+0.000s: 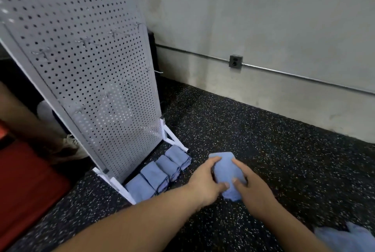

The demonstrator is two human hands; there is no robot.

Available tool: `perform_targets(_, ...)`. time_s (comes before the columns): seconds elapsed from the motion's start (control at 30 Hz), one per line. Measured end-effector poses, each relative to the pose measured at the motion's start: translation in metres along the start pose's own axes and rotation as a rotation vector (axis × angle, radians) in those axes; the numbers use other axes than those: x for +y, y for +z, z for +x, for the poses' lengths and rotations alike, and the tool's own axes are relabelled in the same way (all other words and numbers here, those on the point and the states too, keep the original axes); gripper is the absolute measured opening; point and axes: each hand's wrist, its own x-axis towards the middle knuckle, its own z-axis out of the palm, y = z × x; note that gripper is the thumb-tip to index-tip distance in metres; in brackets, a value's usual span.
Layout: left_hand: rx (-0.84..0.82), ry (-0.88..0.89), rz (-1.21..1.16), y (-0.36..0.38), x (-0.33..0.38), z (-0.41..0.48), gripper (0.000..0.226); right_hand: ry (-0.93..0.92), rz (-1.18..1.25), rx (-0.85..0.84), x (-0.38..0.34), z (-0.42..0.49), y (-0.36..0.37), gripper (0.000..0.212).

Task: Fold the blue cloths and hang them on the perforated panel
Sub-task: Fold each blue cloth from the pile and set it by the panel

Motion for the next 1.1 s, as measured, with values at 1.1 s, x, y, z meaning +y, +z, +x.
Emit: perform_targets(1.1, 0.270, -0.338, 0.513, -0.120, -0.261, 0.097, 0.070, 0.029, 0.200, -0.429, 0.070, 0.282, 0.263, 0.066)
